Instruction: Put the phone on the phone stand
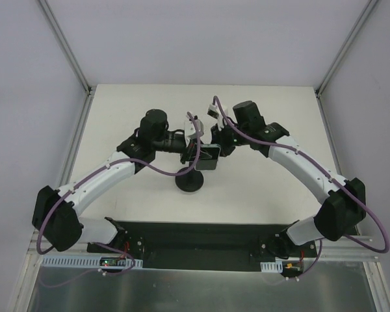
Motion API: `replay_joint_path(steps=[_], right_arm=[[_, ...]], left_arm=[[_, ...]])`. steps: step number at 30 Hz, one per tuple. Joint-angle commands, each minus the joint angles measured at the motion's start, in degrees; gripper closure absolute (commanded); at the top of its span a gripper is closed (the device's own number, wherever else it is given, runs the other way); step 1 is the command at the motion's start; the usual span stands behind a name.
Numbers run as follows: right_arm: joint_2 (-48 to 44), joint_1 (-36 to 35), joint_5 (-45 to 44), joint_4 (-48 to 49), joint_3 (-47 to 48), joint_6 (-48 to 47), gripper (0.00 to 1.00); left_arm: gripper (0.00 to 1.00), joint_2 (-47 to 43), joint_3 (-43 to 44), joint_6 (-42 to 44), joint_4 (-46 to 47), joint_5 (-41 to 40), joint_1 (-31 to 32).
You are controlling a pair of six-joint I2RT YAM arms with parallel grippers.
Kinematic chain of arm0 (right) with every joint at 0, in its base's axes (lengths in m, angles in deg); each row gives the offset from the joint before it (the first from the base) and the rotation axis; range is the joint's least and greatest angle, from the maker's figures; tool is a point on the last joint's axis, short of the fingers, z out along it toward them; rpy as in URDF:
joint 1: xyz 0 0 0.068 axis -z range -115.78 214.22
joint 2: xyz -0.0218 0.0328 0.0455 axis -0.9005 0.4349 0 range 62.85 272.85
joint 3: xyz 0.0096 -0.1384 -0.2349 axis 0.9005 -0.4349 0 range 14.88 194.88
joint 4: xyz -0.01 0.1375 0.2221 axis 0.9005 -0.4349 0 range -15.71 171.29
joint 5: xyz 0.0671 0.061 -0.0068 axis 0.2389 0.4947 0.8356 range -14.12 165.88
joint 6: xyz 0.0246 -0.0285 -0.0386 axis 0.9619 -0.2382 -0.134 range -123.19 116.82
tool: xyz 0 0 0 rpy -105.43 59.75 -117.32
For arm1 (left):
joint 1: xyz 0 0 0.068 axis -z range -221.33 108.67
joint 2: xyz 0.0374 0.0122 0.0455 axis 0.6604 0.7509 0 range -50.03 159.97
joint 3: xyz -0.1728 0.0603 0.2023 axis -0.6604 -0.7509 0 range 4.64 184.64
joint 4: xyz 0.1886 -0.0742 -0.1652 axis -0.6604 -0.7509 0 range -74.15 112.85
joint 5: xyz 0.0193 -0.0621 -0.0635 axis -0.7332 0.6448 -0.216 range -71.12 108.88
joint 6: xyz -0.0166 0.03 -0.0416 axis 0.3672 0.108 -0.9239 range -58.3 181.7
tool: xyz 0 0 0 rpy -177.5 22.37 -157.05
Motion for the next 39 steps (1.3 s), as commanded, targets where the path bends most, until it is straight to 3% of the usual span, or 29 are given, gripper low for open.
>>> replay_joint_path(steps=[1,3,4,5,6,7,8,11,13,16,18,23,27,35,39], right_arm=[[-7.5,0.65,-10.57,6.24,-1.87,7.69,0.99],[-9.53,-2.07,-22.77,7.65,-5.11,14.08,0.99],[-11.97,-3.39,-28.03,9.23,-6.78,17.95,1.0],[-13.65,-6.45,-40.09,10.98,-11.06,21.73,0.99],[-16.54,-8.48,-44.48,14.39,-13.54,28.12,0.99],[-17.44,-11.02,-49.13,15.56,-15.22,29.66,1.0],[-17.88,-16.44,-59.36,15.83,-16.1,30.55,1.0],[-17.19,-22.63,-74.35,14.61,-16.21,33.36,1.0],[-16.83,-24.4,-76.51,13.37,-15.06,35.47,1.0],[-16.05,-31.07,-87.19,11.37,-12.62,38.18,1.0],[-15.25,-34.15,-88.29,10.65,-11.98,39.34,1.0],[-12.88,-40.38,-92.32,7.94,-8.13,45.48,1.0],[-9.72,-43.48,-96.2,-1.37,-4.6,52.5,1.0],[-11.03,-44.09,-96.02,-4.11,-4.95,56.04,1.0],[-7.0,-45.41,-98.92,-12.26,-0.48,61.48,1.0]], left_arm=[[1.0,-11.86,-5.73,-4.19,-2.2,-28.16,0.95],[1.0,-14.95,-8.82,-4.74,-2.11,-47.46,2.72],[1.0,-15.39,-9.61,-7.34,-2.03,-54.62,3.42],[1.0,-15.57,-10.75,-8.42,-2.03,-57.99,3.69],[1.0,-15.66,-11.54,-9.3,-1.33,-64.38,4.04],[1.0,-15.31,-12.24,-9.57,0.68,-66.53,4.31],[1.0,-14.35,-13.04,-8.79,1.57,-68.55,5.88],[1.0,-12.07,-13.4,-7.02,4.29,-79.19,7.74],[1.0,-11.71,-14.44,-7.2,7.45,-80.35,7.74],[1.0,-10.3,-16.9,-7.37,14.74,-83.59,8.17],[1.0,-8.37,-18.75,-7.19,21.69,-83.26,8.7],[1.0,-2.05,-17.09,-8.69,26.0,-84.74,9.15],[1.0,-0.98,-16.3,-11.22,26.36,-82.83,9.67],[1.0,-1.95,-15.94,-16.86,22.67,-78.68,9.58],[1.0,-1.25,-15.51,-17.57,23.2,-79.21,10.81]])
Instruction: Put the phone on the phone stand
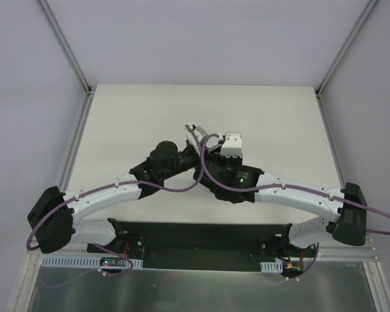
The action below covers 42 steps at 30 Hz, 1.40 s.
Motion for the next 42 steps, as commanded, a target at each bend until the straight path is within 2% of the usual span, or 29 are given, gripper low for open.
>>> replay_joint_path(steps=[1,2,3,5,6,8,9,11,12,13,14,15,16,18,19,21,22,23,24,25,26,28,29,32,33,35,38,42], right_arm=[[0.61,-8.91,-2.53,-5.37,11.8,12.26,1.0],[1.41,-9.09,-3.5,-8.62,13.48,18.9,1.0],[3.24,-9.35,-4.38,-14.74,14.72,21.75,1.0],[4.92,-10.22,-6.15,-17.78,18.06,26.23,0.97],[6.5,-10.4,-5.89,-22.75,19.11,28.44,0.88],[7.3,-10.93,-5.45,-25.34,20.09,30.47,0.78],[6.78,-11.11,-5.36,-25.52,19.57,30.31,0.67],[5.11,-11.9,-4.4,-24.04,17.12,27.95,0.6],[2.76,-12.16,-3.87,-20.38,15.62,23.84,0.53],[1.25,-12.42,-1.43,-17.3,13.95,21.28,0.5],[-2.24,-12.43,0.51,-8.74,9.33,16.73,0.49],[-4.1,-12.51,2.44,-4.39,7.1,9.11,0.46],[-5.86,-12.34,6.12,-0.95,4.56,5.47,0.44],[-10.0,-11.9,7.55,0.84,0.86,3.24,0.32],[-11.49,-10.07,11.04,2.06,-0.46,-3.55,0.3],[-16.06,-5.42,21.03,12.75,-6.32,-14.9,0.27],[-17.21,2.26,38.5,15.58,-8.11,-21.66,0.27],[-19.22,6.25,47.02,21.26,-10.39,-24.16,0.27],[-20.2,9.43,53.46,23.76,-12.41,-26.36,0.27],[-20.99,14.33,63.97,25.61,-15.39,-28.82,0.26],[-22.13,16.38,69.47,27.71,-16.11,-35.02,0.26],[-23.37,20.42,79.92,28.61,-17.6,-39.81,0.23],[-24.24,21.49,82.77,30.01,-17.96,-42.79,0.21],[-24.17,25.53,92.61,34.31,-19.63,-45.19,0.2],[-23.55,26.5,94.73,34.68,-19.46,-45.98,0.19],[-21.71,27.82,99.22,35.99,-18.85,-46.51,0.2],[-20.91,28.35,98.79,38.01,-18.93,-45.64,0.2],[-23.37,28.53,94.23,45.74,-24.88,-41.78,0.19]], left_arm=[[1.0,4.83,1.59,2.21,0.58,-28.13,-3.92],[1.0,5.62,2.29,2.3,0.58,-28.83,-3.65],[1.0,5.97,2.55,2.48,0.84,-28.92,-3.22],[1.0,6.59,2.99,2.39,0.84,-28.92,-2.95],[1.0,6.59,2.91,2.22,1.02,-28.84,-2.86],[1.0,6.42,2.56,2.13,1.02,-28.31,-2.86],[1.0,6.24,2.21,2.21,1.1,-27.7,-2.86],[1.0,5.71,1.33,2.21,1.28,-27.6,-2.86],[1.0,5.54,1.06,2.39,1.28,-27.34,-2.86],[1.0,5.36,0.63,2.48,1.37,-27.17,-2.86],[1.0,5.27,0.45,2.48,1.46,-26.64,-2.86],[1.0,5.1,0.19,2.57,1.46,-25.85,-2.86],[1.0,4.4,-0.08,2.57,1.2,-25.24,-2.86],[1.0,3.17,-0.34,2.48,-0.12,-24.01,-2.95],[1.0,1.68,-0.61,2.48,-0.65,-21.91,-3.04],[1.0,0.01,-0.43,2.13,-3.46,-18.05,-3.73],[1.0,-2.0,-0.61,2.04,-4.16,-13.24,-4.17],[1.0,-3.07,-0.7,1.87,-5.04,-10.32,-4.44],[1.0,-4.12,-0.78,1.78,-5.57,-7.85,-5.23],[1.0,-6.05,-0.78,1.95,-6.1,-5.48,-5.58],[1.0,-7.11,-0.61,2.21,-6.8,0.2,-5.85],[1.0,-9.57,-0.08,3.7,-9.26,5.85,-6.9],[1.0,-10.28,0.01,4.41,-9.96,11.71,-7.16],[1.0,-12.21,-0.17,6.52,-11.9,21.06,-7.69],[1.0,-12.48,-0.52,8.26,-11.82,26.83,-7.69],[1.0,-13.1,-1.57,8.46,-10.68,30.21,-7.69],[1.0,-13.27,-2.28,7.93,-10.06,30.58,-7.87],[1.0,-13.36,-1.67,7.22,-10.32,27.78,-8.13]])
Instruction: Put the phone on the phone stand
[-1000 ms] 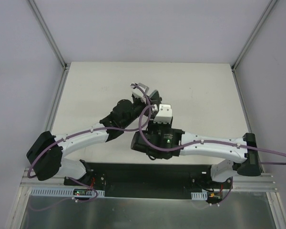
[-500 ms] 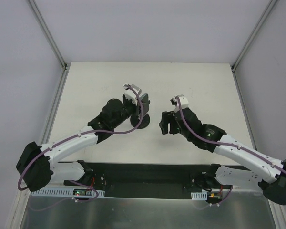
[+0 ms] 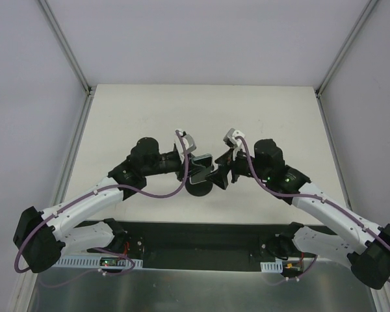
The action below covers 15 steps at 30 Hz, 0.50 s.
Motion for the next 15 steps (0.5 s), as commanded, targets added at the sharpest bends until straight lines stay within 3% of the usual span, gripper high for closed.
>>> replay_joint_path(steps=[1,3,4,5,7,13,15], right_arm=[[-2.91,0.57,-1.39,11.91,-5.67,2.46,0.19],[-5.11,0.84,-5.88,15.61,-8.13,4.14,0.17],[-5.46,1.01,-12.78,16.14,-8.4,5.8,0.14],[-5.55,1.19,-16.5,15.97,-7.8,6.78,0.1],[-4.51,3.37,-23.88,15.97,-4.21,8.53,0.07],[7.61,14.43,-24.99,22.28,7.31,16.0,0.06],[12.71,16.82,-22.96,25.1,10.66,18.55,0.06]], left_arm=[[1.0,-1.58,1.18,-2.62,3.58,-0.37,-0.51],[1.0,-1.67,2.05,-4.22,1.22,-6.88,-0.51],[1.0,-2.28,3.1,-4.83,0.25,-10.56,-0.51],[1.0,-2.63,3.64,-5.54,-0.89,-19.73,-0.59],[1.0,-4.12,5.74,-6.77,-4.76,-25.16,-2.34],[1.0,-8.34,8.47,-11.08,-11.87,-25.8,-13.15],[1.0,-9.31,9.44,-12.13,-13.99,-32.87,-13.51]])
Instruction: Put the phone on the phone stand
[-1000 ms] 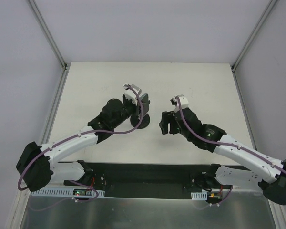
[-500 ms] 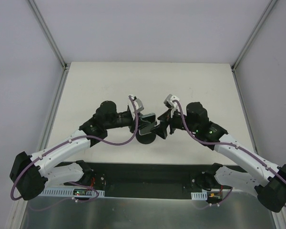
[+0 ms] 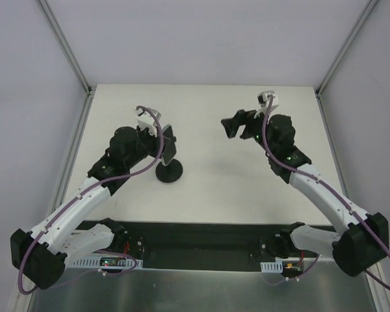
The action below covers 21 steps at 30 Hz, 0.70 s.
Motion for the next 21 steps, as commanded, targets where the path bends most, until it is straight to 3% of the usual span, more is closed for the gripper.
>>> replay_joint_path(steps=[1,6,10,14,16,21], right_arm=[[8.61,5.81,-1.88,10.44,7.34,7.59,0.07],[8.98,6.18,-2.67,17.02,-1.76,6.54,0.09],[7.93,6.18,-1.01,21.07,-6.36,6.63,0.09],[7.4,5.91,2.33,23.8,-8.38,4.52,0.09],[7.23,5.83,1.98,24.85,-9.26,4.61,0.09],[7.14,5.56,6.8,26.88,-9.7,3.38,0.09]], left_arm=[[1.0,-4.92,5.68,-4.42,-5.69,-14.05,-2.32],[1.0,-5.97,10.6,-6.79,-18.64,-31.44,-2.33],[1.0,-8.08,11.14,-12.41,-29.02,-52.43,-2.41],[1.0,-11.68,9.82,-11.9,-31.58,-58.36,-2.67],[1.0,-14.32,8.5,-10.58,-30.09,-58.29,-3.38],[1.0,-22.3,2.45,0.93,-21.48,-40.73,-5.92]])
